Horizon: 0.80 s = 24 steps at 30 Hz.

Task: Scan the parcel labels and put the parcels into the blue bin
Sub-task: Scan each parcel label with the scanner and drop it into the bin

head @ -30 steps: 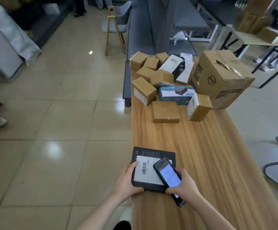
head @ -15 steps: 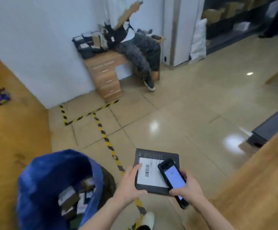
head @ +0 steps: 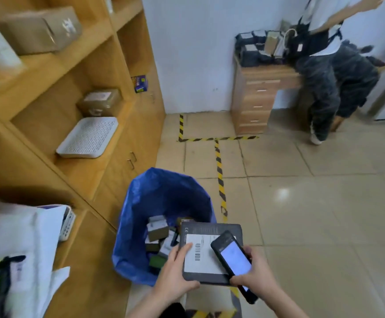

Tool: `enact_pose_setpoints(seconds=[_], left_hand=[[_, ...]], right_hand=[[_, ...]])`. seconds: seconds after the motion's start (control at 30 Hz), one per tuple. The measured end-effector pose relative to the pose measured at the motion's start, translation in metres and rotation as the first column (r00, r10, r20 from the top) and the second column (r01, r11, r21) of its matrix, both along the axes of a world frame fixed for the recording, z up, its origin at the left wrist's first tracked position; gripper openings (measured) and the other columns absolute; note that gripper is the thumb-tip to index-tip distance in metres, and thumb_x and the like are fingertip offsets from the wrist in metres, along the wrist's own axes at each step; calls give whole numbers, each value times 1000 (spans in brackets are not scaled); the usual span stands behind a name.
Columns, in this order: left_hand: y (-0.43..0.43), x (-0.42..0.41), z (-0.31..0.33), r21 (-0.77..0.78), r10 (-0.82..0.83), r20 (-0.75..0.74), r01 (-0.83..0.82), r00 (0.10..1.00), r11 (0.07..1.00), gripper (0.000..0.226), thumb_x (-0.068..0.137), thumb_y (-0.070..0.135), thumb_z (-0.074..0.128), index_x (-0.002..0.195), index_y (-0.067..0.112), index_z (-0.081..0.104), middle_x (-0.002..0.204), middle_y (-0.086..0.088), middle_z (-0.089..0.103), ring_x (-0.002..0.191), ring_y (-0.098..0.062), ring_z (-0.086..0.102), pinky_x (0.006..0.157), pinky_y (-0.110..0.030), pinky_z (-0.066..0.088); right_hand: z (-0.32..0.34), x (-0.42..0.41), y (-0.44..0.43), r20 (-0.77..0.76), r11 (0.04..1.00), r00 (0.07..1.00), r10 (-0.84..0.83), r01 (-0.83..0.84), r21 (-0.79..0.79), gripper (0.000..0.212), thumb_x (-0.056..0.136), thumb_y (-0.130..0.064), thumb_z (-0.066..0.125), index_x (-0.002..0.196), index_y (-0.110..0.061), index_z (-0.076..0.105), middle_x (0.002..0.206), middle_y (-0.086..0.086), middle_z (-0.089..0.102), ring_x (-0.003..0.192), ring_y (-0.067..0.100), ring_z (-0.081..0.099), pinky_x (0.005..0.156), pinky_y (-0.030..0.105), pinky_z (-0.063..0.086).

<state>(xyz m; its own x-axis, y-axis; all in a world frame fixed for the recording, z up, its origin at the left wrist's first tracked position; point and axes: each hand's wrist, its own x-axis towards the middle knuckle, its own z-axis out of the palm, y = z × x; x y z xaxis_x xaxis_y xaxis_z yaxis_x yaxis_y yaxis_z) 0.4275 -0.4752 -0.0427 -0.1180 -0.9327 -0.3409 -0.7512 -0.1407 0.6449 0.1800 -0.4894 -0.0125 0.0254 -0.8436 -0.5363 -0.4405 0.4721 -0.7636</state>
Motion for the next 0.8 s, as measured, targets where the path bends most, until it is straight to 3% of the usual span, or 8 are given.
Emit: enact_pose_setpoints(seconds=[0.27, 0.43, 0.6, 0.7, 0.8], left_hand=[[-72, 111, -33, 87, 167, -45, -163, 985, 983, 85, 71, 54, 67, 144, 46, 23, 145, 19, 19, 124, -6, 41, 94, -22, 41], [-115, 160, -86, 190, 234, -21, -226, 972, 955, 80, 76, 51, 67, 143, 45, 24, 143, 17, 21, 118, -2, 42, 86, -17, 39], [-143, 180, -162, 271, 358, -24, -339, 933, 901, 78, 78, 42, 72, 144, 37, 32, 138, 14, 25, 113, -2, 43, 91, -17, 39], [-157, 186, -220, 306, 412, 1, -392, 911, 867, 77, 78, 37, 75, 144, 31, 36, 139, 8, 28, 119, -13, 46, 100, -30, 44], [-170, 193, -285, 345, 441, 34, -425, 897, 837, 76, 76, 33, 77, 141, 30, 40, 134, 4, 32, 117, -17, 49, 101, -35, 45]], right_hand=[[-26, 125, -83, -88, 996, 995, 53, -46, 79, 85, 28, -35, 74, 108, -33, 46, 108, -10, 58, 95, 7, 57, 74, 28, 51], [-73, 181, -136, -119, 982, 991, 68, -46, 182, 92, 31, -39, 74, 118, -29, 45, 110, -9, 57, 96, 10, 58, 76, 33, 53], [-150, 218, -176, -148, 956, 984, 94, -48, 291, 95, 44, -28, 84, 129, -24, 43, 118, -5, 51, 102, 16, 54, 84, 36, 50], [-216, 234, -192, -155, 937, 982, 110, -50, 345, 95, 50, -24, 86, 133, -20, 41, 124, 0, 48, 109, 20, 53, 89, 43, 50], [-295, 244, -205, -162, 917, 978, 132, -59, 394, 95, 54, -20, 88, 136, -18, 40, 129, 3, 44, 111, 21, 50, 84, 37, 49]])
